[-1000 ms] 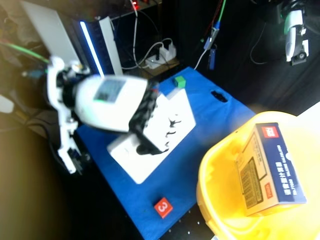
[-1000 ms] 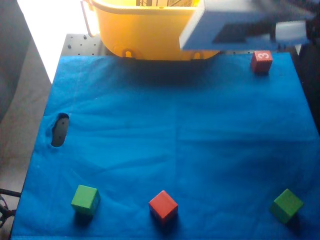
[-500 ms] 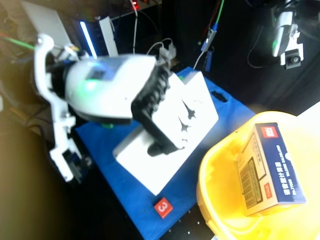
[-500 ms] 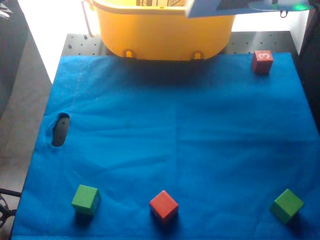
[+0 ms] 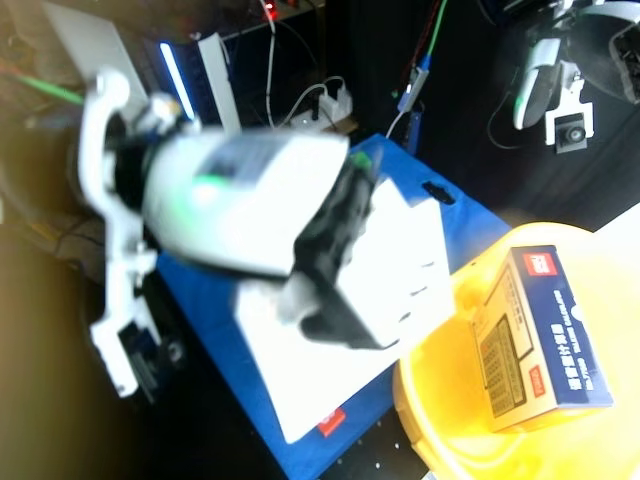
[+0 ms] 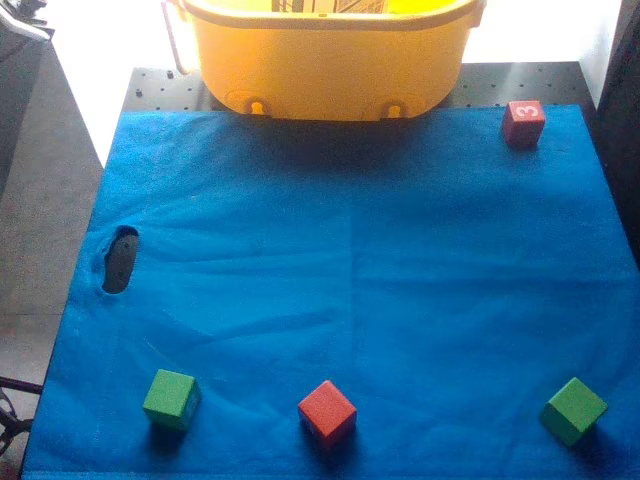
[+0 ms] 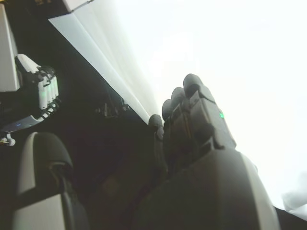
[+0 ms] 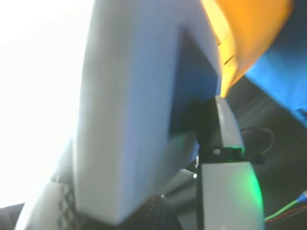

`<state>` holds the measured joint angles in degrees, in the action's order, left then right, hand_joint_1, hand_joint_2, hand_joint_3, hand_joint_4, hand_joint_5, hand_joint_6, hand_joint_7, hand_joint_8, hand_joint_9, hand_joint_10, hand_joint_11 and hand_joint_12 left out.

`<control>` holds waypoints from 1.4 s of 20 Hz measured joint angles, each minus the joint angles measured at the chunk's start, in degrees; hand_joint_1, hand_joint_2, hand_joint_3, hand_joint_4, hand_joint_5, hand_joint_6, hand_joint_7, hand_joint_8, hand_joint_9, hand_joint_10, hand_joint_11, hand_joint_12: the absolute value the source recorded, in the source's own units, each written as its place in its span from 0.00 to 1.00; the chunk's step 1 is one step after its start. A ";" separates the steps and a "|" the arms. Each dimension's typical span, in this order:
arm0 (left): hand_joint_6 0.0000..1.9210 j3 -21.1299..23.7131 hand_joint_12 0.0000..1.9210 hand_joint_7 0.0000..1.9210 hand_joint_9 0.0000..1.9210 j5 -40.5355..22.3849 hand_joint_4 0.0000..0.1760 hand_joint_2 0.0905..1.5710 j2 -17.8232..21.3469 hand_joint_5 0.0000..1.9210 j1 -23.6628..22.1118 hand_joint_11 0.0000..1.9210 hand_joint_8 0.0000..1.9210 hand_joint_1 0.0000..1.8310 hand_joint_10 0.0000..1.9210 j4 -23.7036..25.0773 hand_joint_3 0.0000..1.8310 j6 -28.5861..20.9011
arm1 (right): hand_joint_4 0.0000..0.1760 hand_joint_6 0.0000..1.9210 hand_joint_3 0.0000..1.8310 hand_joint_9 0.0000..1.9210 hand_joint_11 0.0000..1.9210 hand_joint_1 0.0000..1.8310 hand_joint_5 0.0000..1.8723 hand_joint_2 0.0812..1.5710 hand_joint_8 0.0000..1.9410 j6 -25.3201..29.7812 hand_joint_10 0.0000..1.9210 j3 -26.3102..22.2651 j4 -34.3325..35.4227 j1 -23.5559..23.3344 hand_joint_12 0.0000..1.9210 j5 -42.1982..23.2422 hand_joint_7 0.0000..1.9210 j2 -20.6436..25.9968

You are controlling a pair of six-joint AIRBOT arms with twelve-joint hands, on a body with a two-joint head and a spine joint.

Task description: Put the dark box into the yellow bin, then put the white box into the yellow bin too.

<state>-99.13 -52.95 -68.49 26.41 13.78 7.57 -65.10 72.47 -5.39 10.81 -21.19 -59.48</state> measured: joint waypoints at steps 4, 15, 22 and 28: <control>0.00 0.00 0.05 0.14 0.12 -0.81 0.48 0.55 -0.96 0.17 0.02 0.12 0.01 0.56 0.00 0.66 0.00 0.00 | 0.00 0.47 0.00 0.51 0.48 0.64 0.53 0.69 0.64 -0.17 0.77 2.58 0.02 0.00 0.94 1.84 0.49 -1.90; 0.00 0.35 0.02 0.12 0.08 -3.87 0.46 0.53 -2.38 0.15 1.05 0.09 0.00 0.57 0.00 0.92 0.00 -0.02 | 0.00 0.53 0.00 0.65 0.50 0.68 0.46 0.70 0.49 -5.35 0.20 12.50 -2.10 -1.99 0.60 5.64 0.57 -11.34; 0.00 0.63 0.01 0.11 0.07 -4.15 0.44 0.54 -2.38 0.15 1.27 0.08 0.00 0.57 0.00 1.14 0.00 -0.26 | 0.50 0.00 0.00 0.29 0.15 0.44 0.18 0.55 0.00 -5.42 0.00 12.87 -1.55 -1.99 0.42 6.56 0.29 -11.43; 0.00 0.63 0.01 0.10 0.07 -4.20 0.49 0.53 -2.38 0.15 1.81 0.07 0.00 0.57 0.00 0.72 0.00 -0.31 | 0.84 0.00 0.00 0.15 0.00 0.37 0.08 0.52 0.00 -5.51 0.00 12.41 -1.75 -1.99 0.37 6.58 0.17 -11.37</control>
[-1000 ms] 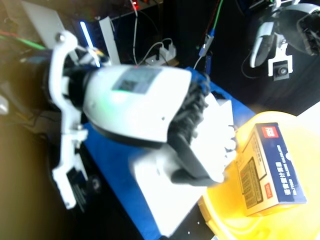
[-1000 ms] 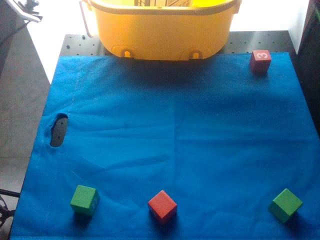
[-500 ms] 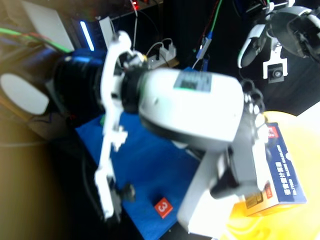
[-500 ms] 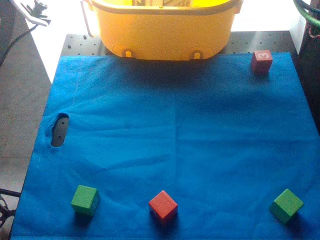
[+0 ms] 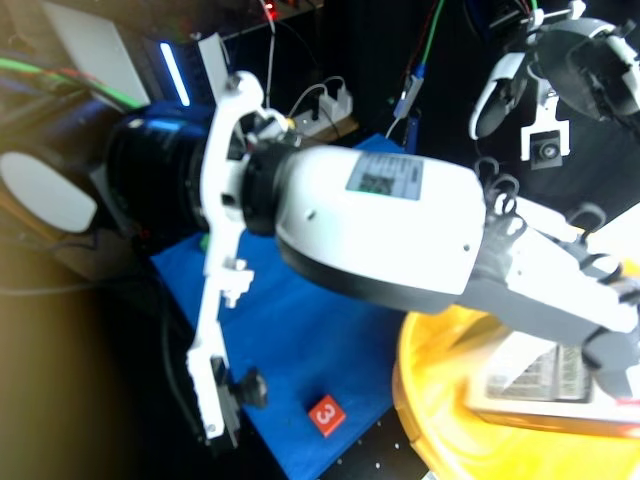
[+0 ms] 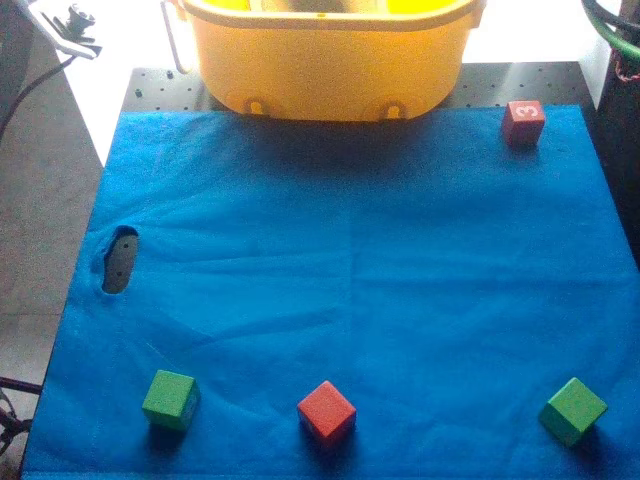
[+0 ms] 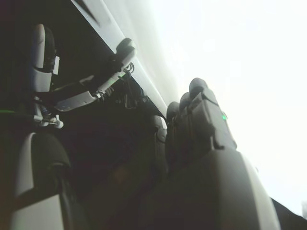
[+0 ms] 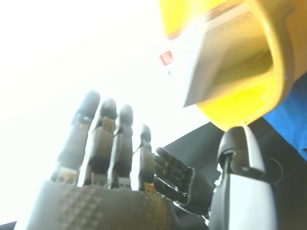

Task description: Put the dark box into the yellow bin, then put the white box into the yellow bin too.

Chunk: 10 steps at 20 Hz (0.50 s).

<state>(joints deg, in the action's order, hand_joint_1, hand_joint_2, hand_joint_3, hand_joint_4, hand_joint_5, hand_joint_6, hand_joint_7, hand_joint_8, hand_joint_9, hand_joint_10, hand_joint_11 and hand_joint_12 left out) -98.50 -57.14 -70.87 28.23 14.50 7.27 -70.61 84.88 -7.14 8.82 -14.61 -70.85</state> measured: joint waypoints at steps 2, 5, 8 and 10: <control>0.00 0.00 0.01 0.11 0.07 0.13 0.54 0.52 0.00 0.16 0.24 0.08 0.00 0.58 0.00 -0.35 0.00 0.00 | 0.79 0.00 0.00 0.15 0.02 0.35 0.06 0.53 0.00 0.00 0.00 -0.94 -0.04 0.00 0.37 0.31 0.17 0.63; 0.00 0.00 0.01 0.11 0.06 0.31 0.58 0.53 0.00 0.16 0.94 0.07 0.00 0.59 0.00 -1.03 0.00 -0.04 | 0.87 0.00 0.00 0.14 0.00 0.35 0.05 0.51 0.00 0.00 0.00 -2.71 -0.02 0.00 0.40 0.42 0.16 2.05; 0.00 0.24 0.00 0.11 0.07 0.28 0.65 0.52 0.39 0.16 1.75 0.07 0.00 0.59 0.00 -1.86 0.00 -0.11 | 0.78 0.00 0.00 0.15 0.00 0.37 0.03 0.49 0.00 0.02 0.00 -3.43 0.63 0.00 0.27 0.37 0.16 3.52; 0.00 0.50 0.00 0.11 0.07 -0.15 0.73 0.51 1.01 0.15 2.71 0.07 0.00 0.59 0.00 -2.29 0.00 -0.17 | 0.84 0.00 0.00 0.16 0.00 0.38 0.01 0.48 0.00 -0.02 0.01 -4.70 1.14 0.00 0.26 0.37 0.16 5.29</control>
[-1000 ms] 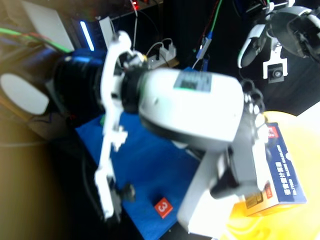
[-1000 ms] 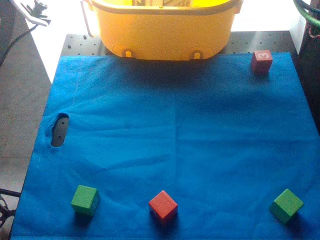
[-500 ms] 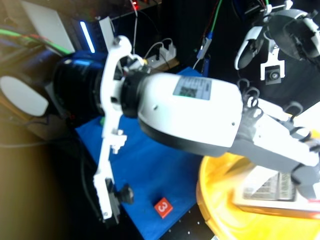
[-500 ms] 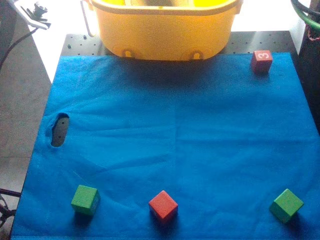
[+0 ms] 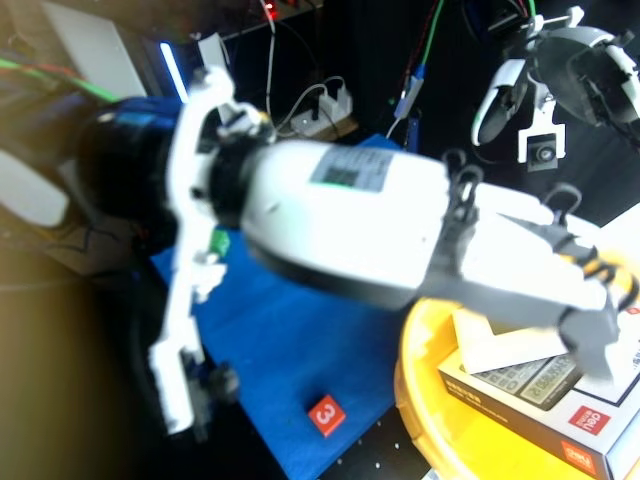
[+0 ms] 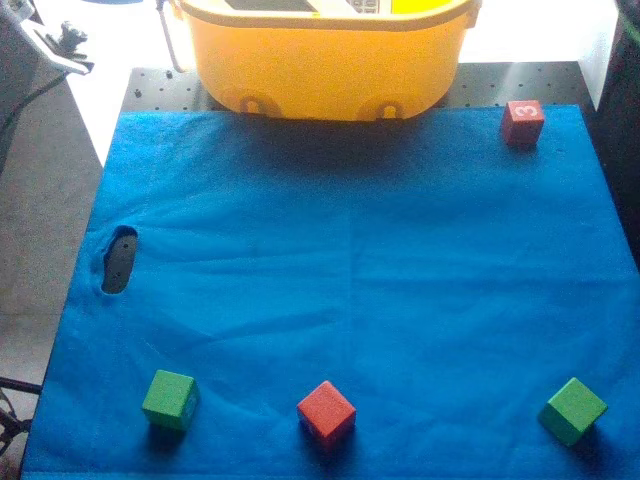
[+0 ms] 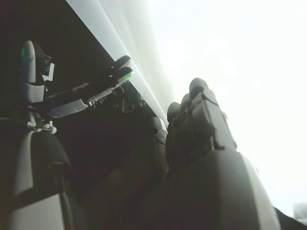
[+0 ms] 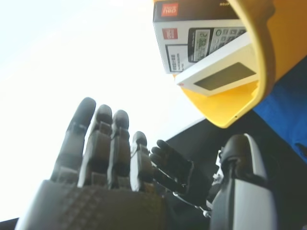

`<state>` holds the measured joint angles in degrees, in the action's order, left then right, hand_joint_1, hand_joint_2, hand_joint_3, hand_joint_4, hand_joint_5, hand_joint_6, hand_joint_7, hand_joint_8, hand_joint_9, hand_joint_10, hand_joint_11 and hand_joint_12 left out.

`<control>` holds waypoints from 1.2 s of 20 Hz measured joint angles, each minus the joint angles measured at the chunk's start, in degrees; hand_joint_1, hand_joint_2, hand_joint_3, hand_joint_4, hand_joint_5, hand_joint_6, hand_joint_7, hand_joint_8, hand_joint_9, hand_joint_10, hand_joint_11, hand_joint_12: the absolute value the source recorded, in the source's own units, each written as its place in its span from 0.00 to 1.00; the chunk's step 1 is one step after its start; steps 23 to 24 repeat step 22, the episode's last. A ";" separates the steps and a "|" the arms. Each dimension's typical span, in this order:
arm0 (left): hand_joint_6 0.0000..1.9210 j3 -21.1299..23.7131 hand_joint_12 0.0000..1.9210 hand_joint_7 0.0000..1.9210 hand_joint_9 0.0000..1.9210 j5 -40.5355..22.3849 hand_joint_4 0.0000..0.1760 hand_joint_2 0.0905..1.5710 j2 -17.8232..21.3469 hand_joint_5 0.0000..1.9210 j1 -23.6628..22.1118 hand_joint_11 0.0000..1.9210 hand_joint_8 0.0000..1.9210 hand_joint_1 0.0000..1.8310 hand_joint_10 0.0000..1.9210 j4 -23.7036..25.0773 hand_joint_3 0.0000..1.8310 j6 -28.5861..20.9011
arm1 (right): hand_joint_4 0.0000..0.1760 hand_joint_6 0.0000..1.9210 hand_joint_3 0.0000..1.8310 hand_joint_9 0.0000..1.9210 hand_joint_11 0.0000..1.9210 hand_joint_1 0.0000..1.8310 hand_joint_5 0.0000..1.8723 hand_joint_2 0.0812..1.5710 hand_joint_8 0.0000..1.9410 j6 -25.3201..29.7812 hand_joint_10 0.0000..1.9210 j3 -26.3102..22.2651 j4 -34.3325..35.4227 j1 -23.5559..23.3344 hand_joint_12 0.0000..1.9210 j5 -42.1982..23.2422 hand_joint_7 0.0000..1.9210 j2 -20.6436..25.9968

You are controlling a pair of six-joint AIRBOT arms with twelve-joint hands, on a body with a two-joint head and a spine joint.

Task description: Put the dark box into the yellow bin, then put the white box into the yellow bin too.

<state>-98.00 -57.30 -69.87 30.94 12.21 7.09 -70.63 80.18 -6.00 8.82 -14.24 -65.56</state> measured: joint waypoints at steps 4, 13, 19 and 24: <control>0.00 0.94 0.01 0.10 0.07 -1.33 0.70 0.53 1.86 0.11 3.61 0.08 0.00 0.54 0.00 -4.50 0.00 0.00 | 0.98 0.00 0.00 0.15 0.00 0.42 0.00 0.47 0.00 0.02 0.00 -4.00 0.85 0.00 0.27 -1.25 0.15 4.09; 0.00 8.98 0.00 0.06 0.06 -10.51 0.81 0.51 10.19 0.08 14.45 0.07 0.00 0.48 0.00 -15.58 0.00 5.68 | 1.00 0.00 0.00 0.12 0.00 0.35 0.00 0.54 0.00 0.02 0.00 -12.79 1.97 -0.11 0.13 -5.14 0.10 13.99; 0.00 15.58 0.00 0.02 0.03 -20.46 0.76 0.55 15.54 0.02 23.91 0.00 0.00 0.44 0.00 -24.94 0.00 9.88 | 0.74 0.00 0.00 0.12 0.02 0.38 0.00 0.50 0.00 0.02 0.00 -18.53 2.12 -0.11 0.17 -6.45 0.10 18.84; 0.01 16.85 0.00 0.03 0.04 -24.50 0.85 0.55 17.22 0.03 25.70 0.00 0.00 0.42 0.00 -26.36 0.00 10.27 | 0.78 0.00 0.00 0.09 0.00 0.40 0.00 0.48 0.00 0.02 0.00 -20.17 1.92 -0.13 0.14 -8.24 0.10 20.83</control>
